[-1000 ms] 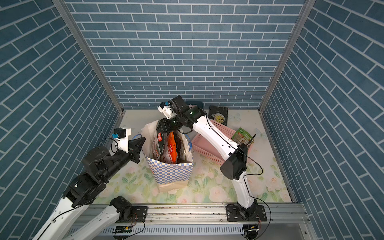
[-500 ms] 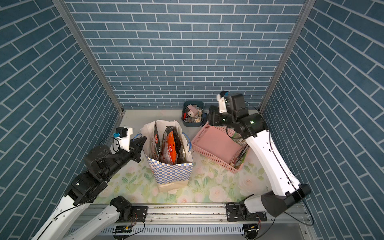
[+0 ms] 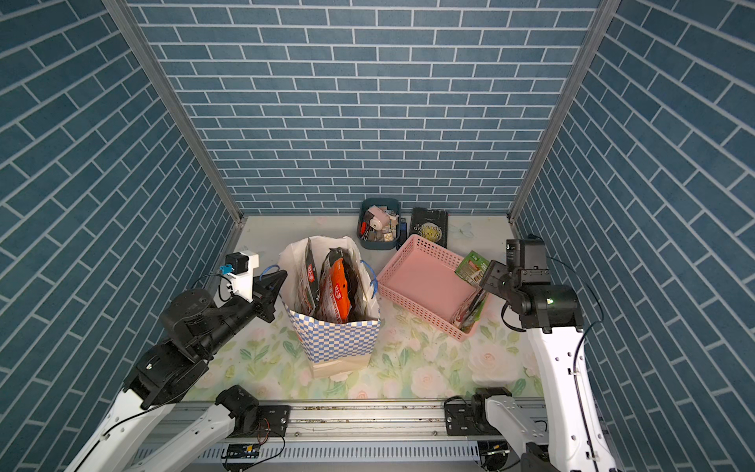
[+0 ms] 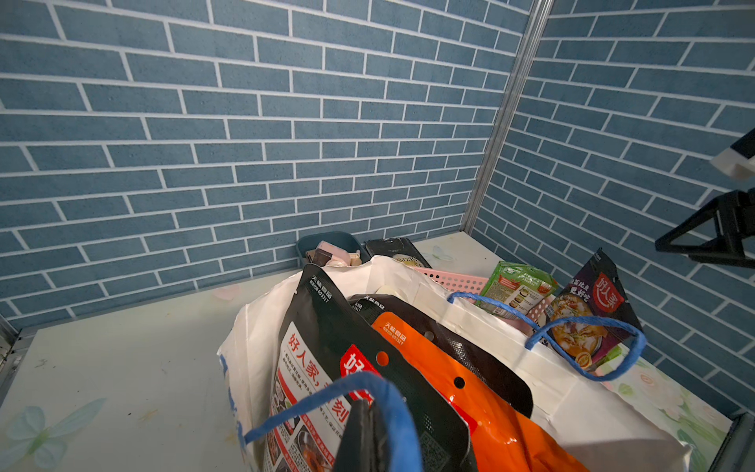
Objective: Place the condiment packets inside the bag
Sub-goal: Pick up the condiment packet from the storage box.
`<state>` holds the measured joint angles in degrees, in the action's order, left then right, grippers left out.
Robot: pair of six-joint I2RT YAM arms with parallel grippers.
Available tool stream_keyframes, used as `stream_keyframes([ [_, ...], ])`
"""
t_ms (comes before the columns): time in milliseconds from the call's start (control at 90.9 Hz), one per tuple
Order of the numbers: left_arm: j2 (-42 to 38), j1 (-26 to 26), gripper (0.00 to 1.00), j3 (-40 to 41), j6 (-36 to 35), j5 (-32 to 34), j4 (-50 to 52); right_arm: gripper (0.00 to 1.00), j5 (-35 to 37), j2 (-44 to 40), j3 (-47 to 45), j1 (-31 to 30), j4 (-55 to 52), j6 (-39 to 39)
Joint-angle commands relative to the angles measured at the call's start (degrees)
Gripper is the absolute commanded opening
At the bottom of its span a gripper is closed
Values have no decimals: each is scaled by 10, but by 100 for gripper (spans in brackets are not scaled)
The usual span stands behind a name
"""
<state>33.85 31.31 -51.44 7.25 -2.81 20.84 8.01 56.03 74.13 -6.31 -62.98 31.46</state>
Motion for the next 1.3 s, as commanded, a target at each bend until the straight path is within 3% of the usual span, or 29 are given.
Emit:
stream_keyframes([
  [0, -11, -3, 0, -3, -12, -13, -55, 62, -80, 1, -75, 2, 52, 41],
  [165, -11, -3, 0, -5, -14, -15, -46, 53, -100, 20, -122, 2, 109, 46],
  [385, -21, -3, 0, 1, -8, -2, -45, 36, -38, 41, -131, 5, 114, 16],
  [561, -19, -3, 0, 1, -9, -1, -42, 26, -40, 49, -159, 11, 146, 4],
  [660, -19, -3, 0, -2, -10, 2, -38, 0, -47, 53, -163, 13, 159, -2],
  [836, -20, -4, 0, -3, -10, 7, -34, 0, -38, 48, -87, 12, 140, -47],
  [1001, -20, -3, 0, -2, -12, 17, -34, 0, -117, 40, 12, 10, 140, -142],
  [1287, -16, -4, 0, -2, -11, 29, -34, 0, -364, 47, 175, -20, 208, -310],
])
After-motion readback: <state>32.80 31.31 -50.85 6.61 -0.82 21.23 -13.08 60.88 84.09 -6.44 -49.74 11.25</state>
